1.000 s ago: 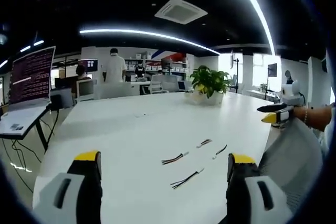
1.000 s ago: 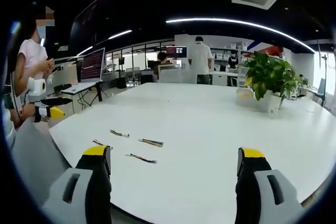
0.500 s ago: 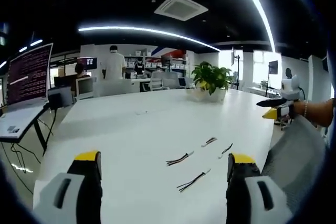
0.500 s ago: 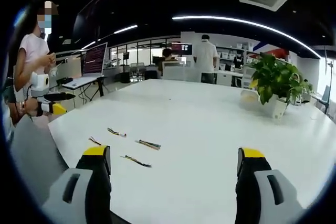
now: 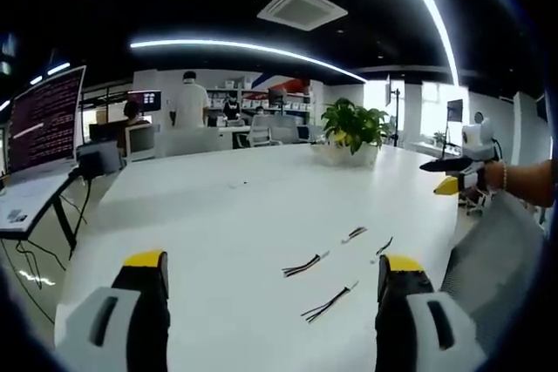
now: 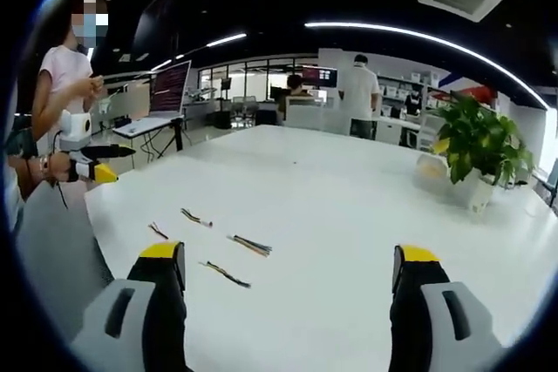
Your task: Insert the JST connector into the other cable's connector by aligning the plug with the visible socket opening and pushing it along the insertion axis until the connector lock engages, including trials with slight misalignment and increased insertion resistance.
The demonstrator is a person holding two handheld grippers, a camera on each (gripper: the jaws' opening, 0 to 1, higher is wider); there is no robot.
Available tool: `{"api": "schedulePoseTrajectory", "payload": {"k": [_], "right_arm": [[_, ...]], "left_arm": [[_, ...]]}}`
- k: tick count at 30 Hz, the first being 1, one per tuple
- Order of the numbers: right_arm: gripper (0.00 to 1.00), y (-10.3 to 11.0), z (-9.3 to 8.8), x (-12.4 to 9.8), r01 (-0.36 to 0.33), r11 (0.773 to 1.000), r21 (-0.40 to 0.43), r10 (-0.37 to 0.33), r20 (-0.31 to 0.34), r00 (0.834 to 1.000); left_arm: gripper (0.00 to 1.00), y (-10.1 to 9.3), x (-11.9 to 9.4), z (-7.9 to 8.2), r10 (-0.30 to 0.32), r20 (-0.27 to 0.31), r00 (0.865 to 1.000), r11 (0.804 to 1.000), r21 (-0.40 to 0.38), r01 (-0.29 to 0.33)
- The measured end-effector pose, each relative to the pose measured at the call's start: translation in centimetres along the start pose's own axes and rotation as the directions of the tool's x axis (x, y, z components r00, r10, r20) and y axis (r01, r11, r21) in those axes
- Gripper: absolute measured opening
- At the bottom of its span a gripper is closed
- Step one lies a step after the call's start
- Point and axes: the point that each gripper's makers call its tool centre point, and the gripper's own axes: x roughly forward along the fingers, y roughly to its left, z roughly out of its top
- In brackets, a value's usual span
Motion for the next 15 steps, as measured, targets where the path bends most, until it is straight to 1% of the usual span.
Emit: {"api": "schedulePoseTrajectory", "payload": {"k": [4,8,15], "right_arm": [[0.97,0.2,0.4,0.6,-0.037,0.999,-0.01,0.037,-0.004,0.999],[0.97,0.3,0.5,1.2,-0.052,0.998,-0.023,0.052,-0.014,0.999],[0.96,0.5,0.2,2.0,-0.079,0.996,-0.043,0.078,-0.036,0.996]], "left_arm": [[0.99,0.2,0.5,0.2,-0.007,0.0,1.0,1.0,0.01,0.007],[0.99,0.3,0.9,0.3,-0.015,-0.001,1.0,1.0,0.018,0.015],[0.99,0.2,1.6,-0.1,-0.035,-0.016,0.999,0.999,0.027,0.035]]}}
